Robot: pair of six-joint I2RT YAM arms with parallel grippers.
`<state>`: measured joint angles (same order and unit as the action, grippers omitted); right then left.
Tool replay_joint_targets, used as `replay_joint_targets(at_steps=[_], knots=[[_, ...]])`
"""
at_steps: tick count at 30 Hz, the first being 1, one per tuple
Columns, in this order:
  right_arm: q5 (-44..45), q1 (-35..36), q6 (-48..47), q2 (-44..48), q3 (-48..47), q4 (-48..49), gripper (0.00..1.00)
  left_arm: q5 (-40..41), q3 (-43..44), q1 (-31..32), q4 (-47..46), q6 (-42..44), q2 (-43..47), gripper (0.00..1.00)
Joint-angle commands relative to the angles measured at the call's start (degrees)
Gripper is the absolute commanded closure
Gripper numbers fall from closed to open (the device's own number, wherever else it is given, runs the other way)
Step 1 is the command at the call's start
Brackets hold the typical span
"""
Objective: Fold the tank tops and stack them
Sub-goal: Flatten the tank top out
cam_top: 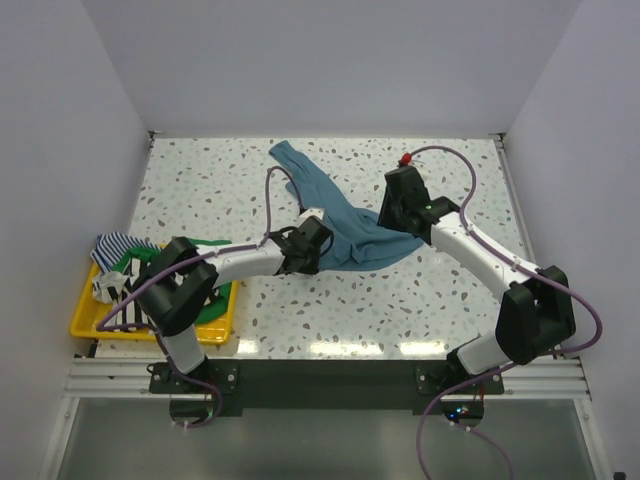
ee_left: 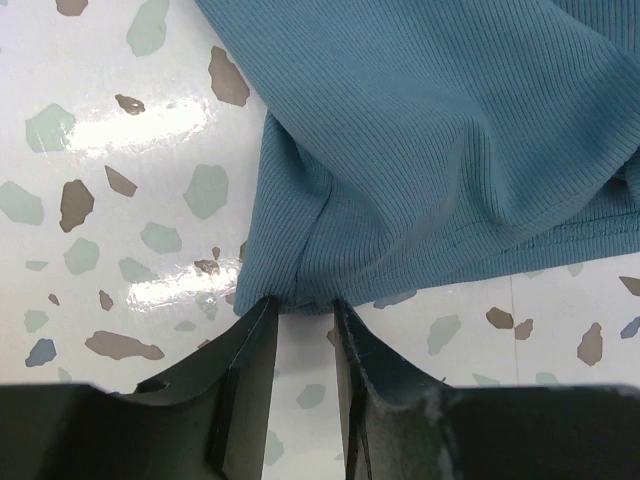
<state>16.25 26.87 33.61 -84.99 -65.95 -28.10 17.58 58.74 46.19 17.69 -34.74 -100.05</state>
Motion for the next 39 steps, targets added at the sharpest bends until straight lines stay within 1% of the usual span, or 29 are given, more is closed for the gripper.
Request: replay_joint_targets(at_steps=[1, 7, 13, 16, 17, 18, 21, 24, 25, 34, 37, 39], knots=[[-1.31, -0.24, -0.65, 2.46, 0.74, 2.08, 0.66, 2.63, 2.87, 0.39, -0.38, 1.52, -0.41, 0.66], [-1.92, -0.33, -0.65, 2.37, 1.53, 2.78, 0.68, 4.82, 3.49, 0.56, 0.06, 1.43, -1.37, 0.66], [-2.1, -0.33, -0.82, 2.2, 1.79, 3.05, 0.71, 6.67, 3.92, 0.65, 0.59, 1.52, -2.08, 0.73], [-2.19, -0.33, -1.0, 2.2, 1.62, 3.05, 0.71, 6.41, 4.28, 0.74, 0.59, 2.04, -2.34, 0.71], [-2.19, -0.33, -1.08, 2.28, 1.79, 3.05, 0.71, 6.32, 4.28, 0.74, 0.59, 2.13, -2.34, 0.66], [-2.19, -0.33, -1.09, 2.2, 1.79, 3.14, 0.71, 6.32, 4.28, 0.74, 0.41, 2.22, -2.34, 0.64], [-2.45, -0.33, -1.09, 2.2, 1.97, 3.31, 0.71, 7.02, 4.54, 1.0, 0.67, 2.05, -2.52, 0.64], [-2.54, -0.33, -1.17, 2.2, 2.14, 3.49, 0.73, 8.34, 4.63, 0.91, 0.94, 1.87, -2.61, 0.68], [-2.37, -0.33, -1.26, 2.2, 2.14, 3.66, 0.73, 8.78, 4.72, 1.0, 1.03, 1.87, -2.78, 0.72], [-1.4, -0.33, -1.7, 2.02, 1.97, 3.31, 0.77, 9.92, 5.95, 0.92, 1.82, 2.05, -2.08, 0.94], [-1.05, -0.33, -1.79, 1.85, 1.97, 3.31, 0.77, 10.36, 6.56, 0.92, 2.34, 2.31, -1.03, 0.98], [-1.05, -0.33, -1.88, 1.67, 2.06, 3.31, 0.78, 10.63, 7.26, 1.0, 2.96, 2.57, -0.5, 0.99]])
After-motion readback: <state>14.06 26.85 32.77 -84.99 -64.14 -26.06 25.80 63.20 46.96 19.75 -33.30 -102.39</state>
